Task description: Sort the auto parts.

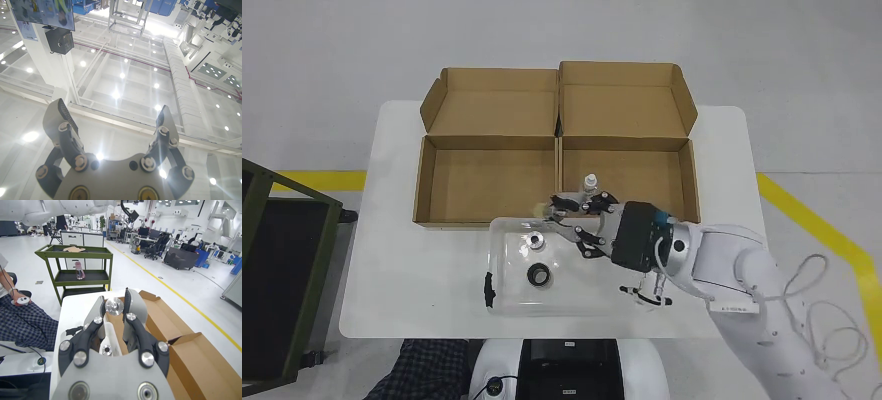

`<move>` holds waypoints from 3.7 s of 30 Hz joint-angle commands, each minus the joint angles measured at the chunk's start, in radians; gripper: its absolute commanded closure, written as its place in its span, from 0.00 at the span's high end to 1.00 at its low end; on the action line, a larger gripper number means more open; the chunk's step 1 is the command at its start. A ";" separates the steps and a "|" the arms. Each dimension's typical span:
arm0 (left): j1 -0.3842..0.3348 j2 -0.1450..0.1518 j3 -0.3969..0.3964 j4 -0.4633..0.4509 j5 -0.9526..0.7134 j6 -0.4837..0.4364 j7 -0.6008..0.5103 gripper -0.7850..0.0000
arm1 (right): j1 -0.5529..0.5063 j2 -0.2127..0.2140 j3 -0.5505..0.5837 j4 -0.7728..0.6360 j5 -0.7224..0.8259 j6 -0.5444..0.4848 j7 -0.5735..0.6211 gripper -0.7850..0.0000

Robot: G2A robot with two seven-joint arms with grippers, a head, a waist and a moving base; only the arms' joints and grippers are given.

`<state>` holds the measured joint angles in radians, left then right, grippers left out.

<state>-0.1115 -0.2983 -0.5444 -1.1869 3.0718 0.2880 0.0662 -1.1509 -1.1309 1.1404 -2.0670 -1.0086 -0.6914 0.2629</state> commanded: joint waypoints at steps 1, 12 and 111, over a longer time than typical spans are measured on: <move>0.000 0.000 0.000 0.000 0.000 0.000 0.000 1.00 | 0.002 0.002 0.004 0.019 0.004 -0.005 0.027 0.00; 0.000 0.000 0.000 0.000 0.000 0.000 0.000 1.00 | -0.037 0.020 0.098 0.087 0.002 0.026 0.129 0.00; 0.000 0.000 0.000 0.000 0.000 0.000 0.000 1.00 | 0.030 0.030 -0.049 0.075 -0.129 0.006 0.381 0.58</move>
<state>-0.1115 -0.2983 -0.5444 -1.1869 3.0718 0.2880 0.0662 -1.1194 -1.1000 1.1006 -1.9896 -1.1376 -0.6806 0.6431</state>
